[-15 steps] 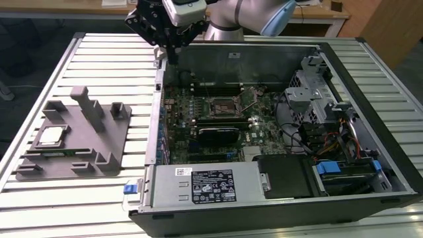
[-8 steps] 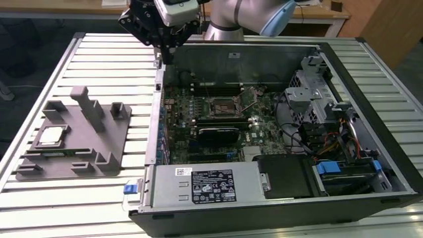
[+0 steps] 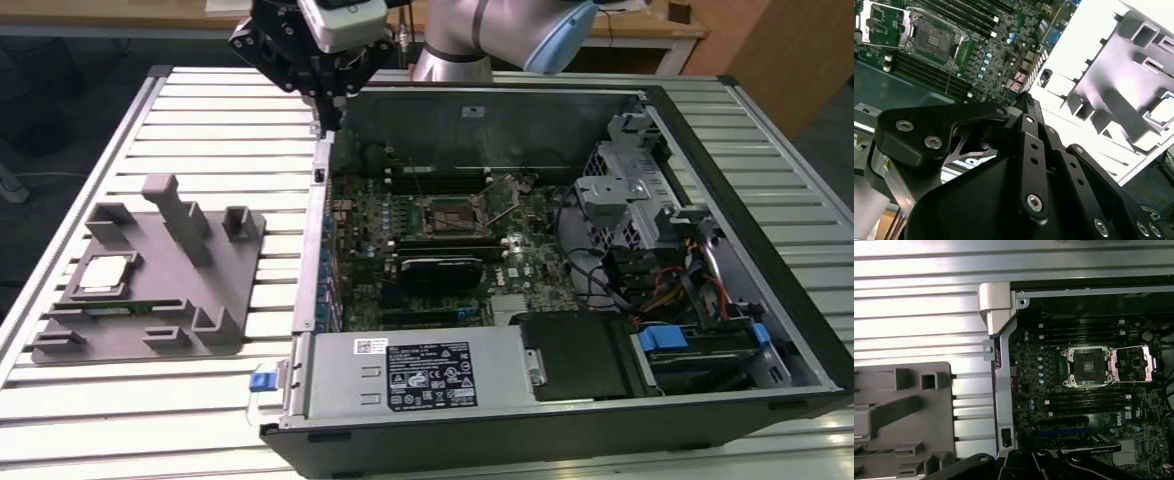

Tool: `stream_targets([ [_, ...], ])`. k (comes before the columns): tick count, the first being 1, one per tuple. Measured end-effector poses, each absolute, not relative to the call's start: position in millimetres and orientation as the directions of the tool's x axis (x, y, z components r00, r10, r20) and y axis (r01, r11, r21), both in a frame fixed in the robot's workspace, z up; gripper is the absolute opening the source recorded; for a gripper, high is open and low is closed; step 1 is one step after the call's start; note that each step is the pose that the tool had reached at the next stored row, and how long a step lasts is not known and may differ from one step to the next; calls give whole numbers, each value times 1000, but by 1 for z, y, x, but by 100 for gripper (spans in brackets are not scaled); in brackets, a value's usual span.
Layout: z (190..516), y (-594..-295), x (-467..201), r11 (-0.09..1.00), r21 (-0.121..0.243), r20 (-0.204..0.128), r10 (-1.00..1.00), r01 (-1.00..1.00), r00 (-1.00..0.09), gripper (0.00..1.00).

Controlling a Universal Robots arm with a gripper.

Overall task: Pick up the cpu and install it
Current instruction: 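Reach for the cpu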

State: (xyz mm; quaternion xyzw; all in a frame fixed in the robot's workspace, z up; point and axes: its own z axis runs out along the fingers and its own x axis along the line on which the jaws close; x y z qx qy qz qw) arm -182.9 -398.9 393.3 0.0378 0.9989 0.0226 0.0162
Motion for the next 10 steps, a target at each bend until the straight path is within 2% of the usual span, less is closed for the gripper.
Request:
stream_targets([
  [10, 393, -399, -191, 996, 46, -31, 76, 75, -997, 11],
])
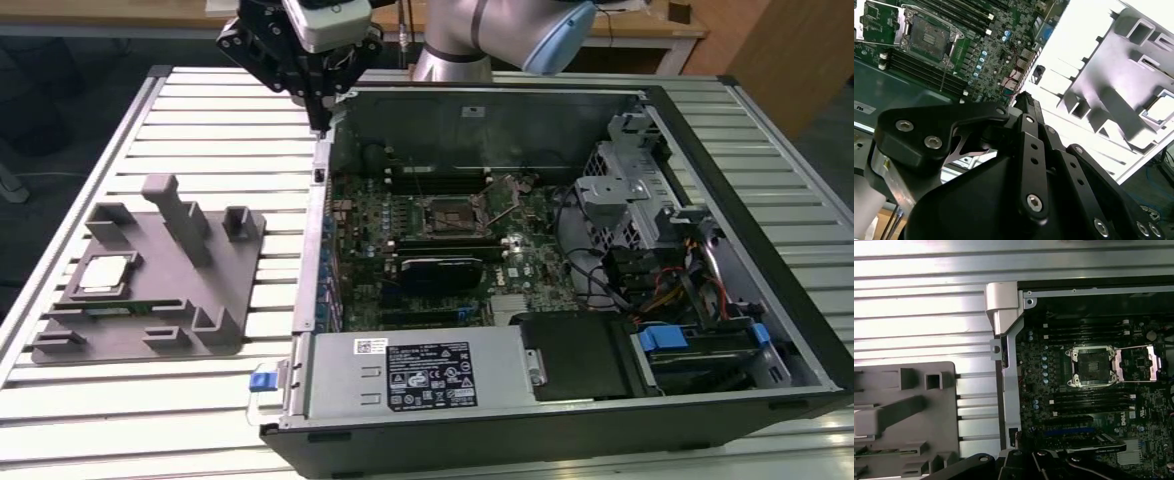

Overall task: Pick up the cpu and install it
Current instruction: 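Reach for the cpu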

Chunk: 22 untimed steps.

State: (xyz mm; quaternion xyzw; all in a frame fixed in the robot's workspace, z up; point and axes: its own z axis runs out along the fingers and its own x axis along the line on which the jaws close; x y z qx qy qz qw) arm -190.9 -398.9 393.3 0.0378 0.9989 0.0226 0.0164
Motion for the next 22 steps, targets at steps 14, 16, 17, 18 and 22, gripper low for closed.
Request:
stream_targets([
  [14, 393, -399, -202, 996, 47, -32, 76, 75, -997, 11],
  [16, 393, -399, -205, 996, 47, -33, 76, 75, -997, 11],
  [17, 393, -399, -206, 996, 47, -33, 76, 75, -997, 11],
  [18, 393, -399, -207, 996, 47, -33, 76, 75, -997, 11],
  [22, 393, -399, -213, 996, 47, -34, 76, 75, -997, 11],
])
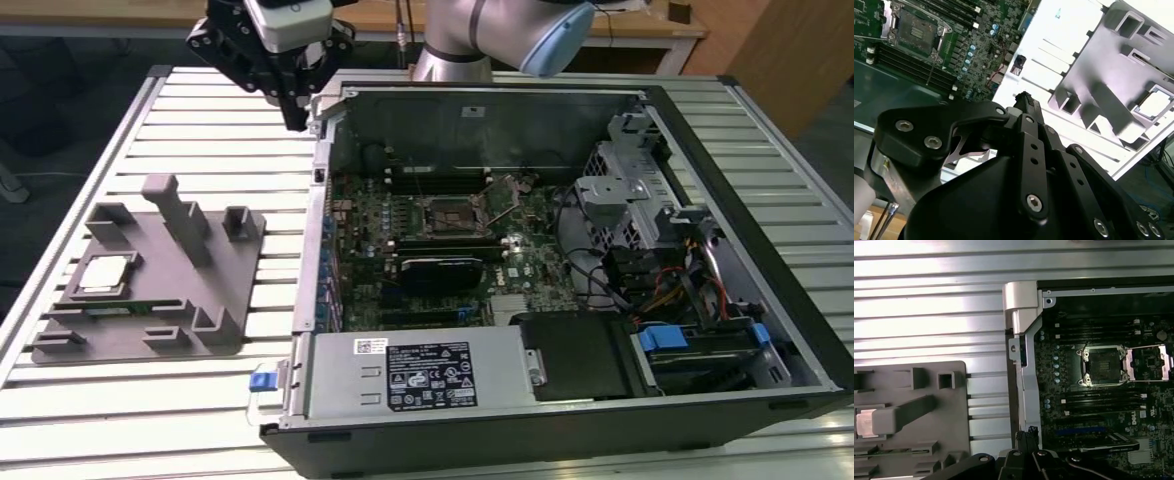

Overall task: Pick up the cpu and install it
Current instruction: 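Reach for the cpu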

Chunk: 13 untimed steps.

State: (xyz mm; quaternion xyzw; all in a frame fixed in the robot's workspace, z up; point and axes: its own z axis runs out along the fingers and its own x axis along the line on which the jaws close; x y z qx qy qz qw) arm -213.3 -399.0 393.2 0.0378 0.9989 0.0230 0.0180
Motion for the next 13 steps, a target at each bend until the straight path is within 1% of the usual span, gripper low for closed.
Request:
stream_targets([
  [13, 393, -399, -237, 996, 49, -37, 76, 74, -996, 11],
])
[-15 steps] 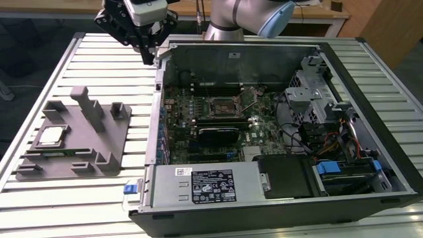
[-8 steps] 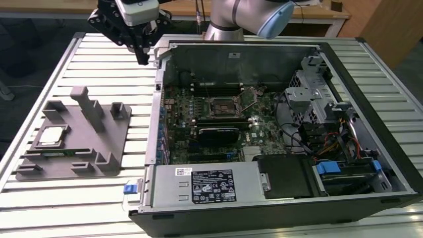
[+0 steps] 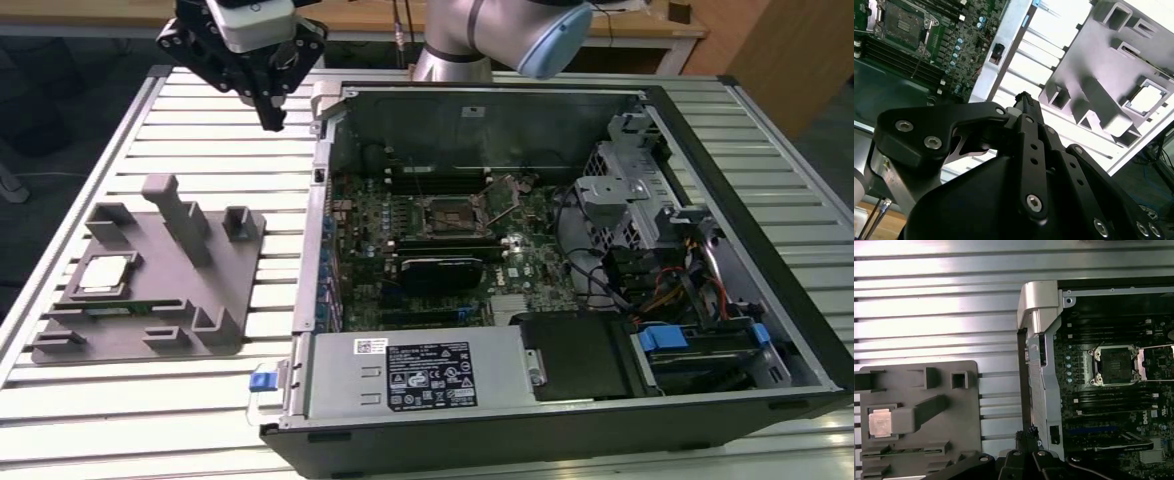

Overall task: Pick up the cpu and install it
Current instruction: 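Reach for the cpu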

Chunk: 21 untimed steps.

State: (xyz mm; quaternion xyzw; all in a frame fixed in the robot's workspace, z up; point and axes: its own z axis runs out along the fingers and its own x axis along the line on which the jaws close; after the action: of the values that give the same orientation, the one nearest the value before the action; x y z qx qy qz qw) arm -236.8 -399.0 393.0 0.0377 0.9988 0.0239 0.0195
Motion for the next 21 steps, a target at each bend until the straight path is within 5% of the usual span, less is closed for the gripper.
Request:
stream_targets([
  [21, 393, -399, -257, 996, 51, -38, 76, 74, -996, 11],
])
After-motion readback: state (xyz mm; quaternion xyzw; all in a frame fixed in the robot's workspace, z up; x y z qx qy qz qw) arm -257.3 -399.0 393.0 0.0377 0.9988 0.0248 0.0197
